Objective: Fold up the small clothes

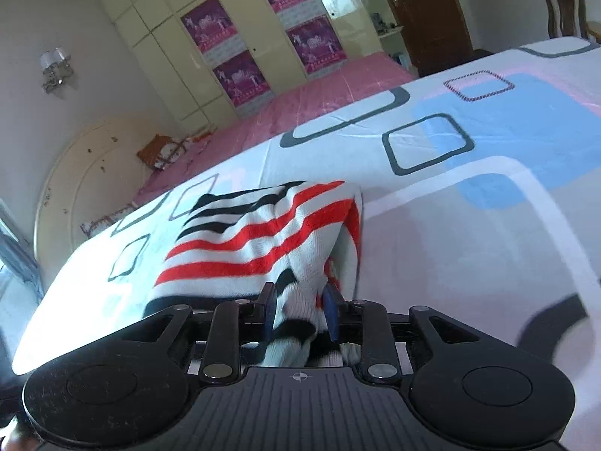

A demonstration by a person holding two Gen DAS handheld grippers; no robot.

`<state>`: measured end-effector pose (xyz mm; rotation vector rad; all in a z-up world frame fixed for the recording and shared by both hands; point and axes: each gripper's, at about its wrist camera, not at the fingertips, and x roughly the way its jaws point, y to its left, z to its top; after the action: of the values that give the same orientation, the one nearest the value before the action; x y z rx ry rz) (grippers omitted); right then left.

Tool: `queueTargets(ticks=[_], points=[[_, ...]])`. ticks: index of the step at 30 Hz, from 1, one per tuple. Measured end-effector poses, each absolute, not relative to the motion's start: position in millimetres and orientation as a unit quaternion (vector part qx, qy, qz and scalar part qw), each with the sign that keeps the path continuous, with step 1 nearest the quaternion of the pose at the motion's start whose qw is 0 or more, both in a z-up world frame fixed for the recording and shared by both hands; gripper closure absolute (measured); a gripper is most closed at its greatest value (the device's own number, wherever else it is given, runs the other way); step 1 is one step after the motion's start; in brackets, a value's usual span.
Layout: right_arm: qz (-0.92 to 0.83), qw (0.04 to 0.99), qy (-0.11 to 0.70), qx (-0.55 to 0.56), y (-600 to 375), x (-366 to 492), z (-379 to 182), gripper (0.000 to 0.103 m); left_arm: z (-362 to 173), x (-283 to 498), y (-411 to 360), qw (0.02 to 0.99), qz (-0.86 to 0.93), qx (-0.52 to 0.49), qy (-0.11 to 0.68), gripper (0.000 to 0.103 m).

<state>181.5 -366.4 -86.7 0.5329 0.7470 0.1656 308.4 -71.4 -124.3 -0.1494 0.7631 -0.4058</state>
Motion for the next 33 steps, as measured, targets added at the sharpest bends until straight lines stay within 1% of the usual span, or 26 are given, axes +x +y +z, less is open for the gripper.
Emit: queueTargets(ticks=[6,14,16,19,25,26,27,28,29,33], points=[[0.079,0.889,0.383,0.237,-352,158,-92,0.076,-125,310,-72,0.903,-0.201,-0.07,0.374,0.035],[0.061,0.858,0.425,0.281,-358,148,-124,0.076,-126,313,-73,0.898,-0.199,-0.067,0.387,0.034],[0.058,0.854,0.423,0.298,-361,146,-122,0.076,-127,313,-73,0.898,-0.199,-0.065,0.387,0.034],[0.053,0.853,0.438,0.281,-359,146,-127,0.076,-128,314,-73,0.895,-0.202,-0.065,0.391,0.033],[0.06,0.869,0.421,0.254,-360,147,-104,0.075,-121,317,-74,0.894,-0.201,-0.056,0.397,0.035],[0.06,0.872,0.416,0.253,-361,147,-99,0.071,-118,317,-75,0.893,-0.203,-0.053,0.397,0.036],[0.059,0.875,0.407,0.255,-364,149,-93,0.064,-115,317,-75,0.893,-0.205,-0.052,0.396,0.036],[0.057,0.879,0.399,0.256,-365,151,-88,0.042,-112,317,-75,0.894,-0.208,-0.052,0.394,0.036],[0.055,0.883,0.388,0.258,-367,153,-82,0.034,-108,316,-75,0.895,-0.21,-0.053,0.39,0.036],[0.06,0.892,0.369,0.255,-371,176,-68,0.034,-92,322,-74,0.901,-0.214,-0.059,0.372,0.036]])
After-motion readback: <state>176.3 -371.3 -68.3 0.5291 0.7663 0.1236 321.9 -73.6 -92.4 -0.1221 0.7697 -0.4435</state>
